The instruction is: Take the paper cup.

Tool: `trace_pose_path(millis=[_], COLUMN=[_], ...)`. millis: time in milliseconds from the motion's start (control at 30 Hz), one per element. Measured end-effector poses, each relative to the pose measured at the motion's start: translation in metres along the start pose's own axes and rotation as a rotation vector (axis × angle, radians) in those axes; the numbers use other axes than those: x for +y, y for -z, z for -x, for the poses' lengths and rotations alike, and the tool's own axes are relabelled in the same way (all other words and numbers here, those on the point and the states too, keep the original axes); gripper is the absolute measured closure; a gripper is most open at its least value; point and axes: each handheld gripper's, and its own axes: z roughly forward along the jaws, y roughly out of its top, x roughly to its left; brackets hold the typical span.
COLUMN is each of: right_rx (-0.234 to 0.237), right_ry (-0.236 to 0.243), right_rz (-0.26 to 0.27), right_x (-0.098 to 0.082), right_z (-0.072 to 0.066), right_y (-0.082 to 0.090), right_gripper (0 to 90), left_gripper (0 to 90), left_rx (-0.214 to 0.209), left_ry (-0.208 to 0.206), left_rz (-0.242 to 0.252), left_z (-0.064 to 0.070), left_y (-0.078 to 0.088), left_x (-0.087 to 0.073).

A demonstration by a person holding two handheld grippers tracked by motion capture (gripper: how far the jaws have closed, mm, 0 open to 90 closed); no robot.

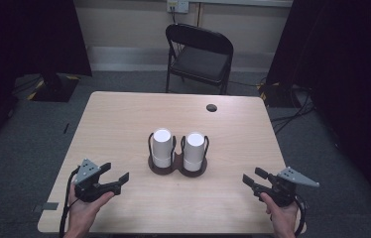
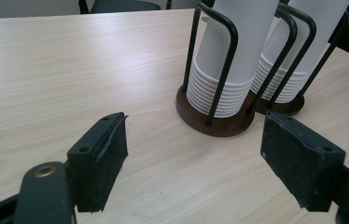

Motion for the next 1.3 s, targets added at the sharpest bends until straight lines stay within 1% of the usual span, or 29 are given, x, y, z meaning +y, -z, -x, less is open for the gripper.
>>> trace_pose_path(millis=[33,67,100,133,167,200,300,333,367,400,433,467,500,567,600,633,700,733,767,833,867,933,967,1033,1100,1133,1233,1267,1300], right_rx=[0.0,0.007,0.015,0.028,0.055,0.062,0.072,0.074,0.058,0.052,0.047,0.047,0.058,0.063,0.087,0.102,0.125,0.125,0.137,0.143,0.143,0.145,0.148,0.155,0.175,0.176,0.214,0.237,0.237], right_ry=[0.0,0.0,0.003,0.005,-0.003,0.008,0.02,0.03,0.049,0.076,0.079,0.079,0.085,0.087,0.093,0.101,0.103,0.103,0.104,0.102,0.102,0.115,0.118,0.131,0.135,0.142,0.167,0.182,0.182], right_rz=[0.0,-0.006,-0.018,-0.021,-0.022,-0.027,-0.029,-0.033,-0.058,-0.063,-0.068,-0.068,-0.068,-0.065,-0.072,-0.067,-0.057,-0.057,-0.03,-0.014,-0.014,0.001,0.004,0.023,0.031,0.031,0.035,0.037,0.037], right_x=[0.0,-0.001,-0.002,-0.002,-0.002,-0.001,0.002,0.003,0.006,0.009,0.011,0.011,0.014,0.016,0.02,0.023,0.028,0.028,0.037,0.045,0.045,0.053,0.056,0.064,0.071,0.073,0.082,0.087,0.087], right_z=[0.0,-0.001,-0.003,-0.004,-0.005,-0.01,-0.014,-0.016,-0.018,-0.023,-0.025,-0.025,-0.03,-0.031,-0.036,-0.038,-0.041,-0.041,-0.043,-0.044,-0.044,-0.045,-0.045,-0.047,-0.048,-0.049,-0.055,-0.059,-0.059], right_y=[0.0,-0.002,-0.004,-0.006,-0.007,-0.01,-0.013,-0.015,-0.017,-0.019,-0.02,-0.02,-0.021,-0.022,-0.024,-0.025,-0.026,-0.026,-0.027,-0.031,-0.031,-0.037,-0.04,-0.045,-0.05,-0.052,-0.057,-0.063,-0.063], right_gripper=[34.4,34.4,34.3,34.3,34.3,32.3,31.1,29.2,28.7,22.7,20.7,20.7,21.3,20.3,20.8,21.3,22.7,22.7,26.3,27.6,27.6,27.2,28.2,29.6,30.9,31.3,32.5,32.6,32.6], left_gripper=[23.2,23.7,25.5,26.2,25.5,24.2,23.0,22.5,22.5,22.5,22.7,23.2,23.1,23.2,23.1,22.9,22.6,22.6,22.4,22.4,22.4,22.7,23.0,23.4,23.5,23.6,23.7,24.1,24.1], left_rx=[-0.008,-0.025,-0.034,-0.04,-0.042,-0.047,-0.051,-0.056,-0.057,-0.065,-0.067,-0.067,-0.06,-0.057,-0.056,-0.06,-0.053,-0.06,-0.068,-0.069,-0.075,-0.077,-0.074,-0.086,-0.088,-0.089,-0.092,-0.092,-0.093], left_ry=[0.004,-0.012,-0.013,-0.019,-0.031,-0.036,-0.044,-0.052,-0.057,-0.054,-0.054,-0.054,-0.058,-0.059,-0.056,-0.071,-0.069,-0.074,-0.077,-0.085,-0.088,-0.101,-0.102,-0.099,-0.097,-0.098,-0.103,-0.104,-0.104], left_rz=[0.003,-0.017,-0.019,-0.021,-0.022,-0.021,-0.028,-0.041,-0.042,-0.046,-0.04,-0.04,-0.018,-0.007,0.008,-0.001,-0.003,-0.011,-0.013,-0.012,-0.009,-0.011,-0.014,-0.021,-0.021,-0.02,-0.011,-0.007,-0.006], left_z=[0.001,0.0,0.0,0.001,0.002,0.003,0.006,0.006,0.006,0.007,0.008,0.008,0.011,0.012,0.014,0.015,0.017,0.018,0.019,0.021,0.022,0.024,0.025,0.026,0.025,0.025,0.026,0.026,0.026], left_y=[-0.002,-0.003,-0.004,-0.006,-0.007,-0.007,-0.009,-0.009,-0.009,-0.008,-0.006,-0.006,-0.002,0.0,0.0,0.001,0.0,-0.001,-0.002,-0.003,-0.003,-0.004,-0.004,-0.005,-0.005,-0.005,-0.003,-0.002,-0.002], left_x=[0.0,0.0,0.0,0.001,0.002,0.002,0.002,0.001,0.0,-0.002,-0.002,-0.002,0.0,0.001,0.002,0.001,0.0,-0.001,-0.001,0.0,0.001,0.0,-0.001,-0.003,-0.003,-0.003,-0.002,-0.002,-0.002])
